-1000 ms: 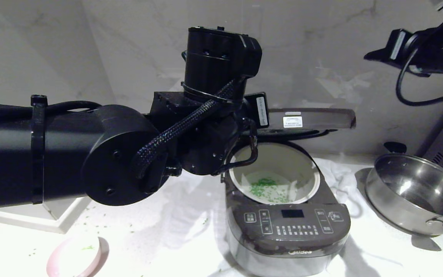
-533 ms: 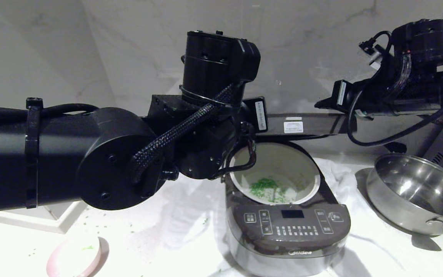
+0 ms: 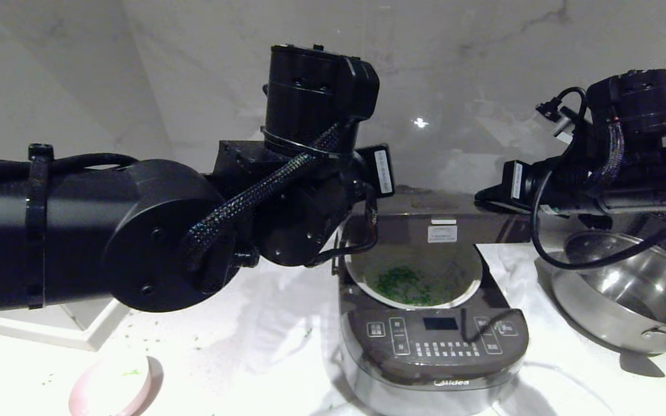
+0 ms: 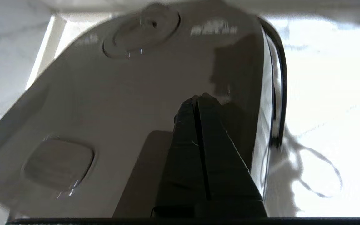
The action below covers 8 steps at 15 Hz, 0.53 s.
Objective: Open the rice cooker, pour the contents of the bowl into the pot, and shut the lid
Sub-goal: Close the rice cooker
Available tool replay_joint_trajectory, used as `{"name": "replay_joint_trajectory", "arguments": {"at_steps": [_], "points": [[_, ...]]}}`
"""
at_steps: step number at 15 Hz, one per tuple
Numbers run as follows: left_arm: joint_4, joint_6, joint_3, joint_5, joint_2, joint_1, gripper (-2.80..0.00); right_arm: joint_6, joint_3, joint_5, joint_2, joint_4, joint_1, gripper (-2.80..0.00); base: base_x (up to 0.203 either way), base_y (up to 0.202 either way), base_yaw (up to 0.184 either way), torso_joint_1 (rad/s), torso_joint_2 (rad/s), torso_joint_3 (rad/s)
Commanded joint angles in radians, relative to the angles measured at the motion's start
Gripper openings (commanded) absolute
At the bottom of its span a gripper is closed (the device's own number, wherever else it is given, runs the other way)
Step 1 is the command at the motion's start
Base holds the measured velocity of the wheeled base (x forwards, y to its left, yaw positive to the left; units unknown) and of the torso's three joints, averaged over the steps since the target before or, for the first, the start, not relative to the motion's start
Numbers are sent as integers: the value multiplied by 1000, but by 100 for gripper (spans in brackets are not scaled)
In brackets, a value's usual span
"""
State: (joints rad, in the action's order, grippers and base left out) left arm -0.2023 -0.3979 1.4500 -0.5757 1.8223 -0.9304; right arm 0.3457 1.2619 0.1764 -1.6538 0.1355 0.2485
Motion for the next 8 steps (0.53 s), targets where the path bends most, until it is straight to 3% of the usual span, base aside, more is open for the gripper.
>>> {"name": "replay_joint_trajectory", "arguments": {"at_steps": [1,4,6,8], "points": [[21,2,2,-3,-1,2,-280,1,-62,2,63,5,1,-280,0,0,0,0,0,0],[137,1,-38,31,4,0,-280,3,-129,2,126,6,2,-280,0,0,0,0,0,0],[145,1,-90,106,-4,1,-280,12,-163,3,165,7,3,-280,0,0,0,0,0,0],[143,1,-116,118,15,6,-280,26,-195,4,193,7,3,-280,0,0,0,0,0,0]]}}
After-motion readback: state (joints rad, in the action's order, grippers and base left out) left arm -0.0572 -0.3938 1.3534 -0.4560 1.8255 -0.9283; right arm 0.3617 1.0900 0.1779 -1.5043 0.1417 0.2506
